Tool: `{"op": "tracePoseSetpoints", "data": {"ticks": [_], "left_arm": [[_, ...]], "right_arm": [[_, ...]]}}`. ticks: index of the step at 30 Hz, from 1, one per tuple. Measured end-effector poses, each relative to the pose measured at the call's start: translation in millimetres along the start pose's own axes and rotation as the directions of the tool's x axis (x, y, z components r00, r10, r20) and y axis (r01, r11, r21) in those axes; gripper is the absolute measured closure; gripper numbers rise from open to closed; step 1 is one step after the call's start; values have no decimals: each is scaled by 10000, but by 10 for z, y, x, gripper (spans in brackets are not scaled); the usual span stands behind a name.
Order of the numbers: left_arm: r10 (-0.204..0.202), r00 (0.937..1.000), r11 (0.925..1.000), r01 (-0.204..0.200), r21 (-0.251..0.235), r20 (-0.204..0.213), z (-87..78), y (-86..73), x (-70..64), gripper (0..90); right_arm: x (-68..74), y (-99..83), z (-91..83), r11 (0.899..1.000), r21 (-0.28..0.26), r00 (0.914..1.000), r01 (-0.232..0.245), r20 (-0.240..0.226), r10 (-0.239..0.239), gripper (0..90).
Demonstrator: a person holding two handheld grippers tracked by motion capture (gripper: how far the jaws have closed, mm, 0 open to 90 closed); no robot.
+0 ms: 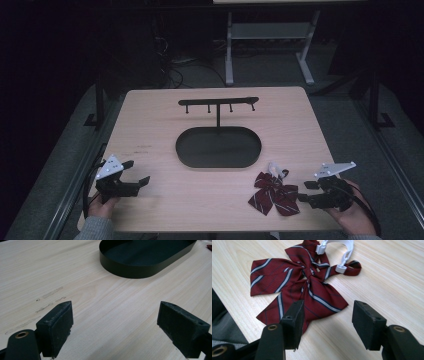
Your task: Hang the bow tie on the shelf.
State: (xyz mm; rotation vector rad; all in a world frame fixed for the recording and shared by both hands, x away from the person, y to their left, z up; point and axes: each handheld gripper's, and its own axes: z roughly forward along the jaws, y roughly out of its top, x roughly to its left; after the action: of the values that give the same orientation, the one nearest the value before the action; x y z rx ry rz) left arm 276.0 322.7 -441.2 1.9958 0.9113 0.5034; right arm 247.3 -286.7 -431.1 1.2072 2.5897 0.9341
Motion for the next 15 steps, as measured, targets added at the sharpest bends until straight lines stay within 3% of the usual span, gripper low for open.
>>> {"op": "tracePoseSetpoints", "data": {"ticks": [15], "left_arm": [[46, 10000, 10000, -46, 38, -72, -13, -3, 15, 129]], "right_arm": [[17, 316, 24, 9946, 817, 9980, 634, -114, -627, 429]]}}
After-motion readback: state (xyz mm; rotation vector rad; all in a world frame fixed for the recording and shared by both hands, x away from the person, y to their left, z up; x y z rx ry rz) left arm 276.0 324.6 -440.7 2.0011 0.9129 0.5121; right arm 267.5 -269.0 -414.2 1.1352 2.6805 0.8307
